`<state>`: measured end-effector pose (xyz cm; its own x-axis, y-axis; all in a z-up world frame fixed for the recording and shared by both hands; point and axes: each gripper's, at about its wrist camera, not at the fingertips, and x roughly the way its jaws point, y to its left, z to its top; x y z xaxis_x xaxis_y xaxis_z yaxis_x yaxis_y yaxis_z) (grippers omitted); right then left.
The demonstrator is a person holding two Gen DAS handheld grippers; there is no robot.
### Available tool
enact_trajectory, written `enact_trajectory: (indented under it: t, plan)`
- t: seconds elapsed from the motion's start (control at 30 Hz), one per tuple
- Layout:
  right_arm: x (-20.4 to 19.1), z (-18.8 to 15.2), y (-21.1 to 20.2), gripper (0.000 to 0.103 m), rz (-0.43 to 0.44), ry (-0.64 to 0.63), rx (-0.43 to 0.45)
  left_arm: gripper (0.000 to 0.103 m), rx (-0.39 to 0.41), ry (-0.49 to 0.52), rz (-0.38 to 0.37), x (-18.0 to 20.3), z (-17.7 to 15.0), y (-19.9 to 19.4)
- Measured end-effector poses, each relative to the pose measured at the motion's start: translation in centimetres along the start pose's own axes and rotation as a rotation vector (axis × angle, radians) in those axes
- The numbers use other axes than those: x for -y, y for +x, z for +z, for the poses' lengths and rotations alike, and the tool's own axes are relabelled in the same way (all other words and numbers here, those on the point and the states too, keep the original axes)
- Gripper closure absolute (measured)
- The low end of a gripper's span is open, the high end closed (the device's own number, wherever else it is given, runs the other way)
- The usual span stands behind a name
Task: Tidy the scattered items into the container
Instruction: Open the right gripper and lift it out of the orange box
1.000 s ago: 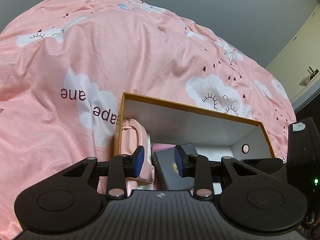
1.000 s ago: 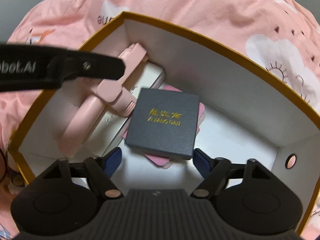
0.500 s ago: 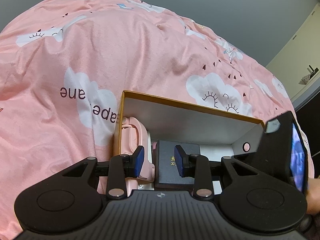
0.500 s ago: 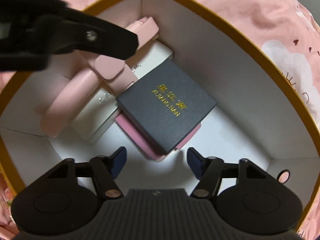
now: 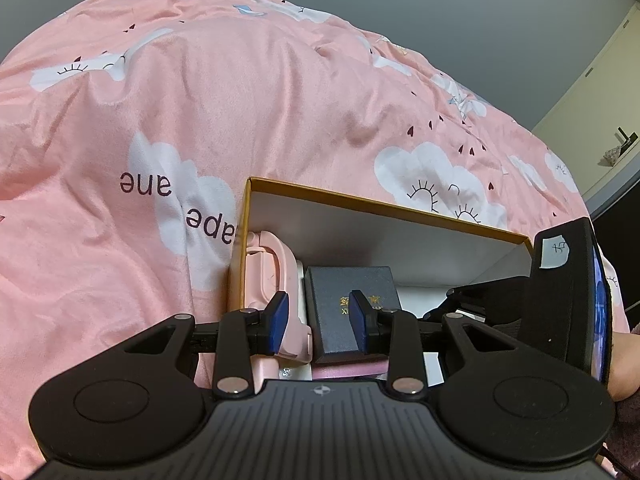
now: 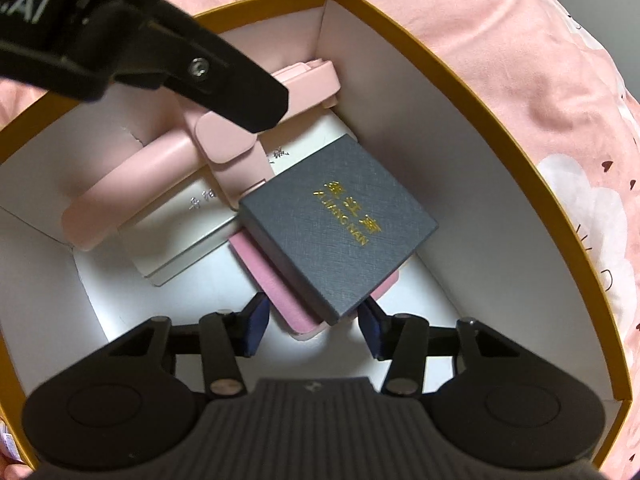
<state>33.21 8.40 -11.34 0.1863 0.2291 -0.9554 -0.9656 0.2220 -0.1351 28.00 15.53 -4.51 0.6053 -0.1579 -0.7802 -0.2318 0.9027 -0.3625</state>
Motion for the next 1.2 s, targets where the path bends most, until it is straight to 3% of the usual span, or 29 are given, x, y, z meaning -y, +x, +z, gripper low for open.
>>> enact_trajectory:
  t: [0.27, 0.4, 0.77, 0.87, 1.0, 1.2]
  plan:
    - [-0.7, -0.3, -1.6, 0.046, 0.004, 0.048, 0.021, 0.066, 0.058, -0.003, 0.036, 1.1, -1.3, -1.2]
    - [-1.3, -0.7, -2.6, 0.046, -0.015, 0.041, 0.06, 0.057, 0.091, -0.034, 0.028, 1.7, -2.5, -2.5]
    - [-2.7, -2.4, -4.9, 0.042, -0.057, 0.109, 0.076, 0.055, 0.172, -0.09, 0.069, 1.5, -6.0, -6.7]
    - [-2.9, -5.2, -6.7, 0.036, -0.097, 0.148, 0.122, 0.05, 0.187, -0.078, 0.055, 1.9, -6.9, -7.7]
    - [-2.6, -6.5, -9.3, 0.032, -0.144, 0.259, 0.203, 0.045, 0.212, -0.036, 0.052, 3.0, -8.1, -9.1]
    - [-2.5, -8.7, -12.4, 0.031, -0.184, 0.4, 0.336, 0.039, 0.268, 0.026, 0.075, 4.6, -10.1, -11.0]
